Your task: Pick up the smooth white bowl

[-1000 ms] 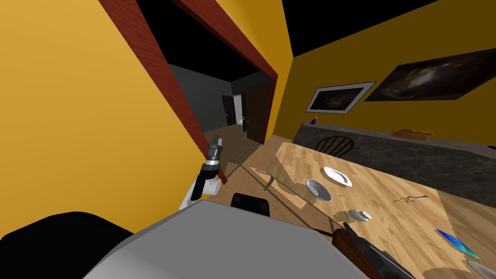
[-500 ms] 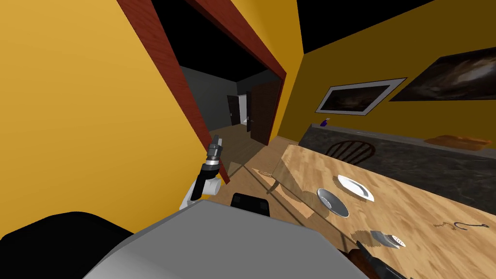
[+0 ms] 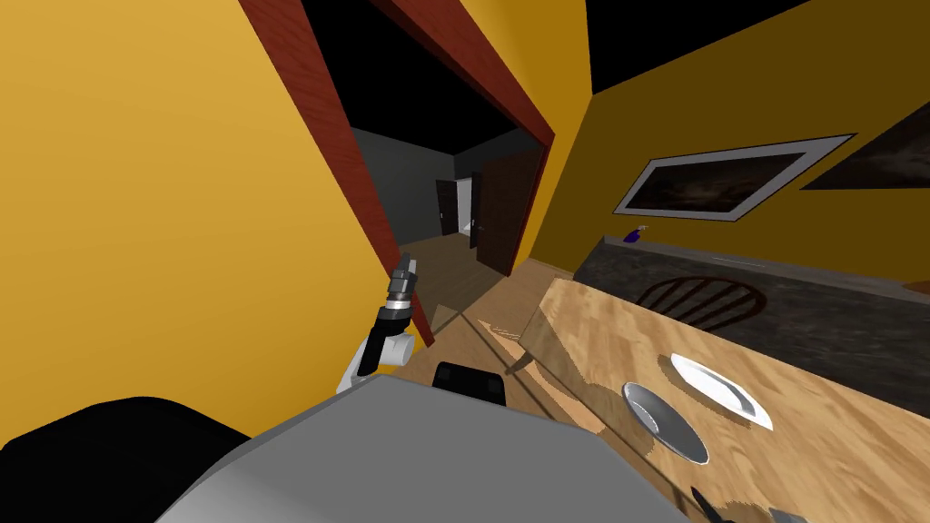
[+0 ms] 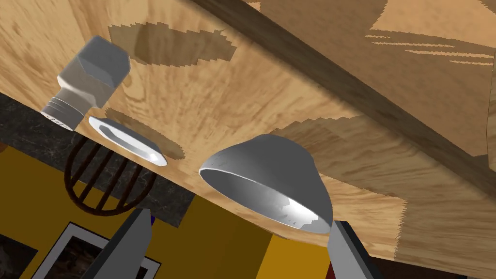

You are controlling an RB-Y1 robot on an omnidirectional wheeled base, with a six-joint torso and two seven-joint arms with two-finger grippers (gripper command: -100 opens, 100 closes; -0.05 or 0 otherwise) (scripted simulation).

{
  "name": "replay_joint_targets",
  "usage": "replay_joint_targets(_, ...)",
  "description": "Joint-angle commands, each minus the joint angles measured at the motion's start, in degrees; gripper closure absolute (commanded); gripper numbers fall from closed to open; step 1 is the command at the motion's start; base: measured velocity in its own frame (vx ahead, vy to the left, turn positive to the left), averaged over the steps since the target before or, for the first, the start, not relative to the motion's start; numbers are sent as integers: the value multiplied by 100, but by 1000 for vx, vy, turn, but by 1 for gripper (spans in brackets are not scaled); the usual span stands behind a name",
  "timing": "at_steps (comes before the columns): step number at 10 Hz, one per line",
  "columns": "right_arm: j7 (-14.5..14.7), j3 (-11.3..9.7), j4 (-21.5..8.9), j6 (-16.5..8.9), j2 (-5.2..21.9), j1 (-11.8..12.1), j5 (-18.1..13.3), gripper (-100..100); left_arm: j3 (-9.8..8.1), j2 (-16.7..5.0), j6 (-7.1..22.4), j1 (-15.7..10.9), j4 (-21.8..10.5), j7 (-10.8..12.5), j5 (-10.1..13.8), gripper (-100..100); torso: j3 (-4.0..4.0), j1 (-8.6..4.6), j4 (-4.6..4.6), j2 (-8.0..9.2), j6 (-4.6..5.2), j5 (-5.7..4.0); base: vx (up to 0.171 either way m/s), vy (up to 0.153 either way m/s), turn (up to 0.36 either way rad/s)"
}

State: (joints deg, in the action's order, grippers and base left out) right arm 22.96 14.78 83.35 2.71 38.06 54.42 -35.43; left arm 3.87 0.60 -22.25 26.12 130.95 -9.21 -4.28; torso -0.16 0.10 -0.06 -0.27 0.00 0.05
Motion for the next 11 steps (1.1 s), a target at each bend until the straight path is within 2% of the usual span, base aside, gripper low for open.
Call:
replay_joint_targets(1,155,-159,-243,45,247,-10,-210,-100,0,0,0,0,0,0,0,0,0,0,0,0,0,0,103,30,150)
replay_joint_targets(7,642,-836,-993,237,1066,-37,-907,-100,0,0,0,0,0,0,0,0,1,-6,0,3,3,-1,100,13,127)
replay_joint_targets(11,832,-1275,-1300,389,1285,-99,-1189,-100,-1,0,0,0,0,0,0,0,7,-10,3,13,4,-3,72,-7,79)
